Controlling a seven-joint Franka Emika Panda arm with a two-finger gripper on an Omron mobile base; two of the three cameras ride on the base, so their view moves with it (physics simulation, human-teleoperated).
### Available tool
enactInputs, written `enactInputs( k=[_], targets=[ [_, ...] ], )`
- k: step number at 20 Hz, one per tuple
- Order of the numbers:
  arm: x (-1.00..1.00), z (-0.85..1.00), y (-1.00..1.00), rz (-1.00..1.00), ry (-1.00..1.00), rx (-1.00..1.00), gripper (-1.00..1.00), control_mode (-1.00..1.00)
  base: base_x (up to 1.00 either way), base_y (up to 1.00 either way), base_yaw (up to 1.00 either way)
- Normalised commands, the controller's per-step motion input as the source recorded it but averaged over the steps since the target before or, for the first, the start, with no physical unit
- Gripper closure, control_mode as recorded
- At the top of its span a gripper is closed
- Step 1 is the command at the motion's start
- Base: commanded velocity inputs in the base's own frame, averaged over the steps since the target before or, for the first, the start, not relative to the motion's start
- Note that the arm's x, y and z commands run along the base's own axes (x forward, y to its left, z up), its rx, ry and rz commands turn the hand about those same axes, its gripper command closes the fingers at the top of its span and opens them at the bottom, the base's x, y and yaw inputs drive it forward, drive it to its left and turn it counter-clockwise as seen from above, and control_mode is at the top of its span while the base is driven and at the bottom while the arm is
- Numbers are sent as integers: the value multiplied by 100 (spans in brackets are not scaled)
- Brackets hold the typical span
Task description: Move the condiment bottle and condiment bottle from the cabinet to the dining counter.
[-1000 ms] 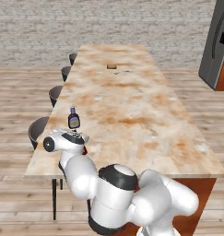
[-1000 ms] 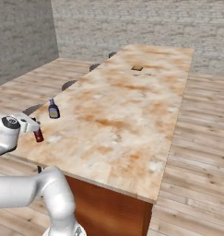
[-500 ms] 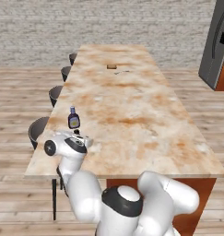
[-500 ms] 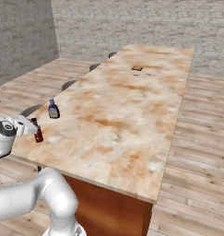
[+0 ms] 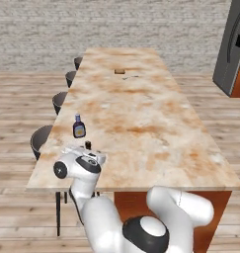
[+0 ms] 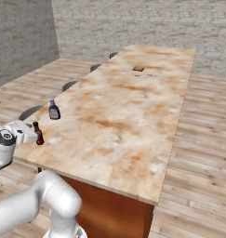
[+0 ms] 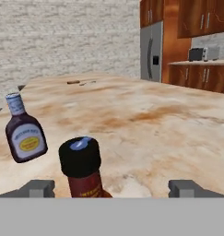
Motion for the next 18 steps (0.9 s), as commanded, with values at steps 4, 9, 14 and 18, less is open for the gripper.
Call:
enactInputs(
  k=[4,9,14,18],
  targets=[
    [-18,4,0,0,-9,0,-100,-100,0,0,0],
    [-77,53,8,0,-17,2,-100,-100,0,0,0],
    [-85,98,25,0,-5,6,-100,-100,0,0,0],
    [-74,90,7,0,10,12,-100,-100,0,0,0]
  ],
)
